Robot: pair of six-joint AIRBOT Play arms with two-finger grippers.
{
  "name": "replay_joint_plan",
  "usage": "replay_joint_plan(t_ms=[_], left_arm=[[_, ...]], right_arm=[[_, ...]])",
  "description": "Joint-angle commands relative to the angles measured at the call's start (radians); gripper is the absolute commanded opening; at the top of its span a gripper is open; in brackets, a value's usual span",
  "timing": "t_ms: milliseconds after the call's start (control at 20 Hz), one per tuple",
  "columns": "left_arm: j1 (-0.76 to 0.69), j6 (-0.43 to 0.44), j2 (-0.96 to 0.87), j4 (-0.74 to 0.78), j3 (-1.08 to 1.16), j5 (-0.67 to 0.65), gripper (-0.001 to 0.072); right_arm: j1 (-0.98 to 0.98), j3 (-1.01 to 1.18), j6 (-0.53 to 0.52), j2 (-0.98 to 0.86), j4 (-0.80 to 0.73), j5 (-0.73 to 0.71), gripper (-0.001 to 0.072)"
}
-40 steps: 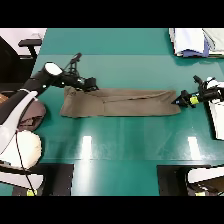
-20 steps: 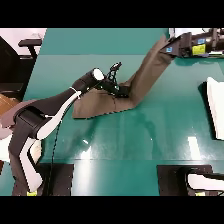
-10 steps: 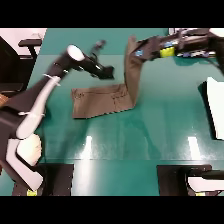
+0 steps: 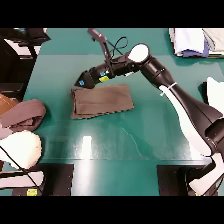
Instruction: Fold the shirts.
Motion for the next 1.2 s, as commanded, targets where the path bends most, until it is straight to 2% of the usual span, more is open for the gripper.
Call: replay_joint_plan(t_ms=[0,100,250,300,350,450,800,950,1000,1100,1150], left_arm=[[0.039,0.000,0.044,0.016,0.002,-0.034,0.0024],[0.038,0.000,0.044,0.012,-0.002,-0.043,0.0024],[0.038,0.000,0.041,0.011,-0.002,-0.048,0.0023],[0.038,0.000,0.041,0.000,-0.002,-0.047,0.0024],[0.038,0.000,0.041,-0.010,-0.002,-0.045,0.0023],[0.038,0.000,0.041,-0.018,-0.002,-0.038,0.0024],[0.038,0.000,0.041,-0.028,-0.002,-0.040,0.0024],[0.038,0.000,0.041,-0.037,-0.002,-0.040,0.0024],[0.038,0.000,0.041,-0.037,-0.002,-0.040,0.0024],[0.030,0.001,0.041,-0.039,-0.002,-0.042,0.0023],[0.013,0.004,0.041,-0.036,-0.002,-0.041,0.0023]], right_arm=[[-0.063,-0.023,0.085,0.003,-0.193,0.119,0.0444],[-0.166,-0.160,0.121,0.064,-0.241,0.124,0.0444],[-0.338,-0.373,0.227,0.134,-0.331,0.110,0.0449],[-0.393,-0.430,0.249,0.137,-0.330,0.112,0.0470],[-0.436,-0.474,0.263,0.130,-0.325,0.115,0.0567],[-0.485,-0.534,0.264,0.103,-0.263,0.107,0.0589],[-0.420,-0.546,0.214,-0.033,-0.003,-0.016,0.0570],[-0.367,-0.538,0.208,-0.069,0.035,-0.066,0.0567],[-0.354,-0.519,0.208,-0.084,0.035,-0.068,0.0519],[-0.341,-0.461,0.202,-0.108,0.031,-0.064,0.0255],[-0.336,-0.430,0.185,-0.110,0.026,-0.066,0.0089]])
